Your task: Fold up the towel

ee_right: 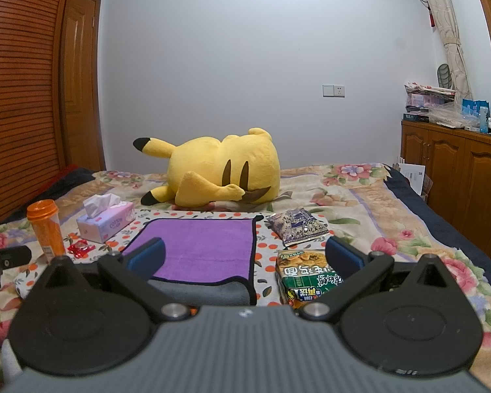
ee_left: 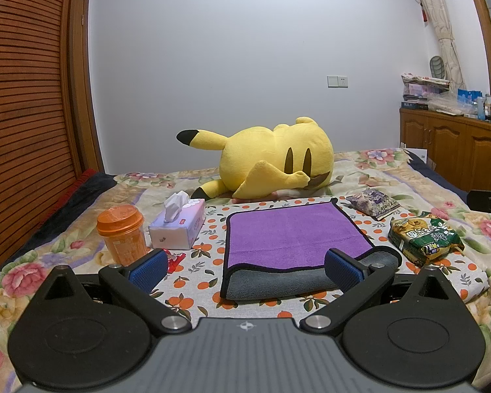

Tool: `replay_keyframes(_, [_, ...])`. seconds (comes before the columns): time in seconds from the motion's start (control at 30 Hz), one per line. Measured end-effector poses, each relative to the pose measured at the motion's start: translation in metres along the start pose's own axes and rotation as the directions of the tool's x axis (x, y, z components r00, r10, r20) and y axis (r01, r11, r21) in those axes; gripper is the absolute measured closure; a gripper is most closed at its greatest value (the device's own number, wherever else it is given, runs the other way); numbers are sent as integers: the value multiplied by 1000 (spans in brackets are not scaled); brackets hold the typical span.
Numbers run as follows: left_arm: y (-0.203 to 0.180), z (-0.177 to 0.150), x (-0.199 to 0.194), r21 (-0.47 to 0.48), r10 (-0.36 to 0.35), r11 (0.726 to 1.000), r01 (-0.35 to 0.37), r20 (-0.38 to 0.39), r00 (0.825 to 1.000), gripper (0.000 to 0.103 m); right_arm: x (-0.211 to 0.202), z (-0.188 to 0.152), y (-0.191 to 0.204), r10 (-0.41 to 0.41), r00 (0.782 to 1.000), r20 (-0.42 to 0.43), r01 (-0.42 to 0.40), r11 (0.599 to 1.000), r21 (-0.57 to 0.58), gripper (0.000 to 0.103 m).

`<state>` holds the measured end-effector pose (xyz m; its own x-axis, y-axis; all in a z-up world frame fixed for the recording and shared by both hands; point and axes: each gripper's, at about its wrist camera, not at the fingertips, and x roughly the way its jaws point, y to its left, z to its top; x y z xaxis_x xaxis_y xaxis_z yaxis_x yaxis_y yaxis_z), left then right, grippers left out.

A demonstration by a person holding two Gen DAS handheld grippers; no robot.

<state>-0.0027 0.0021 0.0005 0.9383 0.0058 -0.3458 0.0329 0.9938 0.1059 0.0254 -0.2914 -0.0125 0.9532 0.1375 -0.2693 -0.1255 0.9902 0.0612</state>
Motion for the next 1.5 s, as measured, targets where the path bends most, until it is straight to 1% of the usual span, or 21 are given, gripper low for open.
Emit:
replay_keyframes(0.83, [1, -2, 1, 4, -3, 1000, 3, -8, 1000, 0, 3, -3, 5, 1, 1000, -5, -1, 1000, -1, 0])
replay_keyframes(1.23, [0, -5, 11, 18, -12, 1000, 14, -62, 998, 0, 13, -4, 9, 8, 999, -52, -8, 1000, -11, 0])
replay_keyframes(1.5, [-3, -7, 22, 26, -15, 1000, 18, -113, 994, 0, 21, -5, 14, 7, 997, -73, -10, 999, -34, 0])
